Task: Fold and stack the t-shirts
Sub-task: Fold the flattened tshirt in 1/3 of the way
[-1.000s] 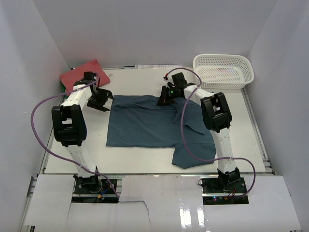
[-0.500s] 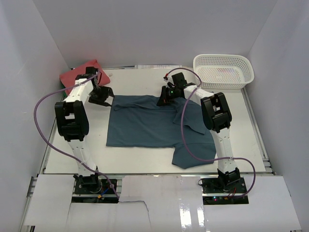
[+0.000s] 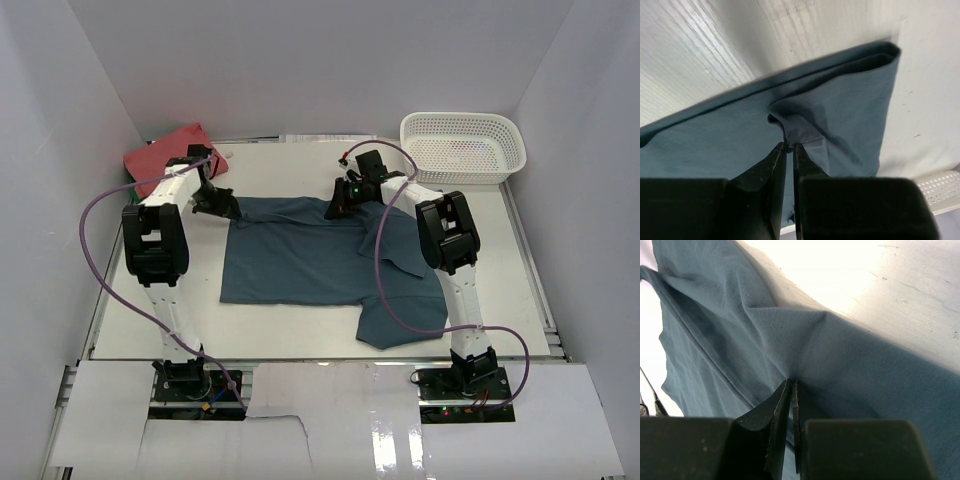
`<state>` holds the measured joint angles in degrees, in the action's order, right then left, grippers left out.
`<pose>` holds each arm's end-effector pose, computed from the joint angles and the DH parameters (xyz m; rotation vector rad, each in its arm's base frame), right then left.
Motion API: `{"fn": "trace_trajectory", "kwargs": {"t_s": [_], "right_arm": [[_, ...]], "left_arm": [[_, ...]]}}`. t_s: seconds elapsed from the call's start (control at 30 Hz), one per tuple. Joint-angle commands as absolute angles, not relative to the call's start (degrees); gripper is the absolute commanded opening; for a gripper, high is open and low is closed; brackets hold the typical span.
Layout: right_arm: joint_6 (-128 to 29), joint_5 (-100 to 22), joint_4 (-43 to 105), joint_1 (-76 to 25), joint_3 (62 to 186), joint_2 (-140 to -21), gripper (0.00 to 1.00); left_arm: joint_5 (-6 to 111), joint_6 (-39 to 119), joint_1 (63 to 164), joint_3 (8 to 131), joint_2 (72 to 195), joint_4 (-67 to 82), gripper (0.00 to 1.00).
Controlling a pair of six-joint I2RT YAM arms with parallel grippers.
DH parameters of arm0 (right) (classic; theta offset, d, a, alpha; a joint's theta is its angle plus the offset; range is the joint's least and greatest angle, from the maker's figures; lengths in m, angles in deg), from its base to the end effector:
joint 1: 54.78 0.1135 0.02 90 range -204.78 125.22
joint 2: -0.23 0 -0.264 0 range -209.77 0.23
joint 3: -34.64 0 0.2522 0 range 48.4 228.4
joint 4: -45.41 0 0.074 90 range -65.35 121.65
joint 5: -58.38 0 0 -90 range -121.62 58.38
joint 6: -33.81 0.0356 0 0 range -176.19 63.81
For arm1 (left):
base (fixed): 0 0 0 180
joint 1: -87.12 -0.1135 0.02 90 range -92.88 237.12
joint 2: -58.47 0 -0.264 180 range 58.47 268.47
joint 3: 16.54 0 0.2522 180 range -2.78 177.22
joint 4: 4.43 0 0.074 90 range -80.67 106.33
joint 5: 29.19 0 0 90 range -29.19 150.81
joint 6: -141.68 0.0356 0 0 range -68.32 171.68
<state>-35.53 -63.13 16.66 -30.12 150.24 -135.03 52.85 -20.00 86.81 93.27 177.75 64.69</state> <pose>0.4596 0.2315 0.1364 -0.3538 2.4809 1.0133 0.4195 -0.0027 0.1952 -1.7701 2.4728 -0.3491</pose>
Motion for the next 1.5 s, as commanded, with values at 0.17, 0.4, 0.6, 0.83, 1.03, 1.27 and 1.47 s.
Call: {"fn": "trace_trajectory", "kwargs": {"t_s": [0.17, 0.4, 0.6, 0.83, 1.03, 1.27, 1.47], "right_arm": [[-37.65, -60.8, 11.7, -30.26, 148.68, -134.33, 0.13], [-37.65, -61.06, 11.7, -30.26, 148.77, -134.42, 0.13], [-37.65, -60.98, 11.61, -30.35, 148.86, -134.25, 0.13], [-37.47, -61.24, 11.61, -30.26, 148.95, -134.33, 0.13], [-37.47, -61.15, 11.61, -30.26, 148.68, -134.24, 0.13], [-37.74, -60.98, 11.52, -30.35, 148.68, -134.16, 0.13], [-37.74, -61.15, 11.52, -30.35, 148.68, -134.33, 0.13]], "left_arm": [[51.41, -23.03, 88.79, 92.58, 177.65, 64.62, 0.21], [53.08, -22.15, 88.71, 90.92, 175.54, 64.62, 0.0], [54.74, -21.54, 88.71, 87.49, 173.0, 64.7, 0.0], [55.01, -21.45, 88.71, 87.31, 172.55, 64.88, 0.73], [55.19, -23.11, 88.71, 87.83, 172.55, 64.97, 0.74], [54.57, -23.29, 88.71, 90.3, 172.38, 64.71, 0.74], [56.68, -24.08, 88.71, 90.91, 169.91, 64.09, 0.74]]}}
